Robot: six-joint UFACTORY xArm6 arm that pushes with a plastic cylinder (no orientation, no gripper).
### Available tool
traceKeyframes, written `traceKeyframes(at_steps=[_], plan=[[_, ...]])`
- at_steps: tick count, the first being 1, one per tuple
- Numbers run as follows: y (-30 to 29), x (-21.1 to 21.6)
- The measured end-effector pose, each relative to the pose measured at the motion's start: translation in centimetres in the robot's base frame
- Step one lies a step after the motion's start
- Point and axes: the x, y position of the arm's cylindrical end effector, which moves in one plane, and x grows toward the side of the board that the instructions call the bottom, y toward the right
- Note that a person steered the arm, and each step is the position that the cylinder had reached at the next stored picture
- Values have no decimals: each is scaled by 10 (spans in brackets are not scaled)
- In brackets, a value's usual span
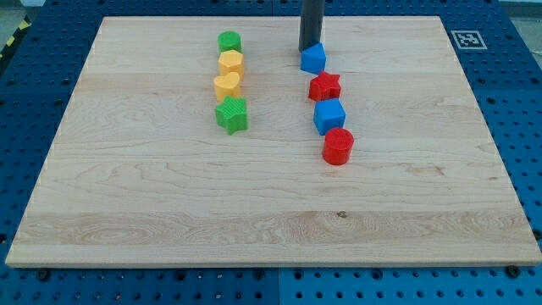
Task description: Move the blue triangle close to the red star
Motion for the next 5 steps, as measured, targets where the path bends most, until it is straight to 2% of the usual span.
traceKeyframes(at_steps=[3,4,5], plan=[[0,10],[2,-25],[29,-35]])
